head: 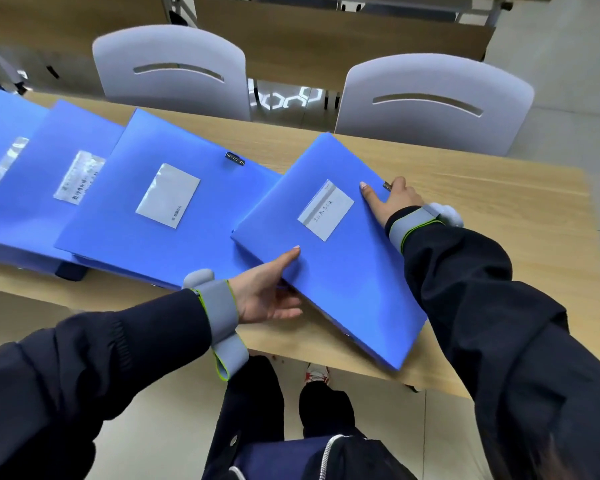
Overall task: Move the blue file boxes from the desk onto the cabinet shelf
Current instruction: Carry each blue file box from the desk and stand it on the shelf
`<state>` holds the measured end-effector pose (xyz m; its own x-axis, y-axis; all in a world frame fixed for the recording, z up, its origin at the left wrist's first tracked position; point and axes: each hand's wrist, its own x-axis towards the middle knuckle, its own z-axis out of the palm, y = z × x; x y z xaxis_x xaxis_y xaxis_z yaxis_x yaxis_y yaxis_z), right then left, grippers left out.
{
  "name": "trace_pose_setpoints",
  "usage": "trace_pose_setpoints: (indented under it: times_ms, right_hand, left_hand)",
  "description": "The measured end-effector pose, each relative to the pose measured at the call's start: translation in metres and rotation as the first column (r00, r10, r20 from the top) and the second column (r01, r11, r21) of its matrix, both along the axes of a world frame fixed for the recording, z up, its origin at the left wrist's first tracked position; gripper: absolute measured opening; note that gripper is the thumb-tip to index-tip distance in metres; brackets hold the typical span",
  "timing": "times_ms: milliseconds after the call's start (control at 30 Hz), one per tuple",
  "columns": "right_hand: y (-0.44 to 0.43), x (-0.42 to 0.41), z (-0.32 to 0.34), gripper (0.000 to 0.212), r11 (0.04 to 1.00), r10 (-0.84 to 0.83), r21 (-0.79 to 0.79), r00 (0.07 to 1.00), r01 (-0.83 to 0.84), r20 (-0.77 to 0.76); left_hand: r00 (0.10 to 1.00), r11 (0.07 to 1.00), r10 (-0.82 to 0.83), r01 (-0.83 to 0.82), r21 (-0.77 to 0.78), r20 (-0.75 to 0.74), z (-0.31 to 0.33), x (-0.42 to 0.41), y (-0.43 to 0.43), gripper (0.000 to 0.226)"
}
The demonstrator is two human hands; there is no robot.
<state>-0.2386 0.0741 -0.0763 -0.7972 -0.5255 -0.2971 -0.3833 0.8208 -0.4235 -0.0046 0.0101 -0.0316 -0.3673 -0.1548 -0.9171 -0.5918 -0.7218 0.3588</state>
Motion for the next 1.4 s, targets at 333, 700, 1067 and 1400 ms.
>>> trace_pose_setpoints:
  times_ms: [333, 700, 1067, 1400]
  right_hand:
    - [0.040, -0.007, -0.013, 0.082, 0.973, -0.052, 0.222, 0.998, 0.058, -0.035]
    - [0.059, 0.027, -0.037, 0.075, 0.943, -0.333, 0.084, 0.918, 0.323, 0.213]
    - [0.092, 0.000, 0.019, 0.108, 0.723, -0.496, -0.105, 0.618, 0.683, 0.610]
    - [0.127, 0.004, 0.100, 0.100, 0.365, -0.609, -0.325, 0.488, 0.872, 0.625]
  left_hand:
    - [0.998, 0.968, 0.029, -0.014, -0.249, 0.058, -0.016, -0.010, -0.014, 0.035]
    - [0.994, 0.941, 0.106, -0.114, -0.318, -0.042, -0.015, -0.032, -0.001, 0.047]
    - [0.939, 0.841, -0.231, 0.062, -0.537, -0.253, 0.021, -0.069, -0.031, 0.075]
    - [0.673, 0.795, -0.512, 0.137, -0.590, -0.534, 0.091, -0.144, -0.040, 0.053]
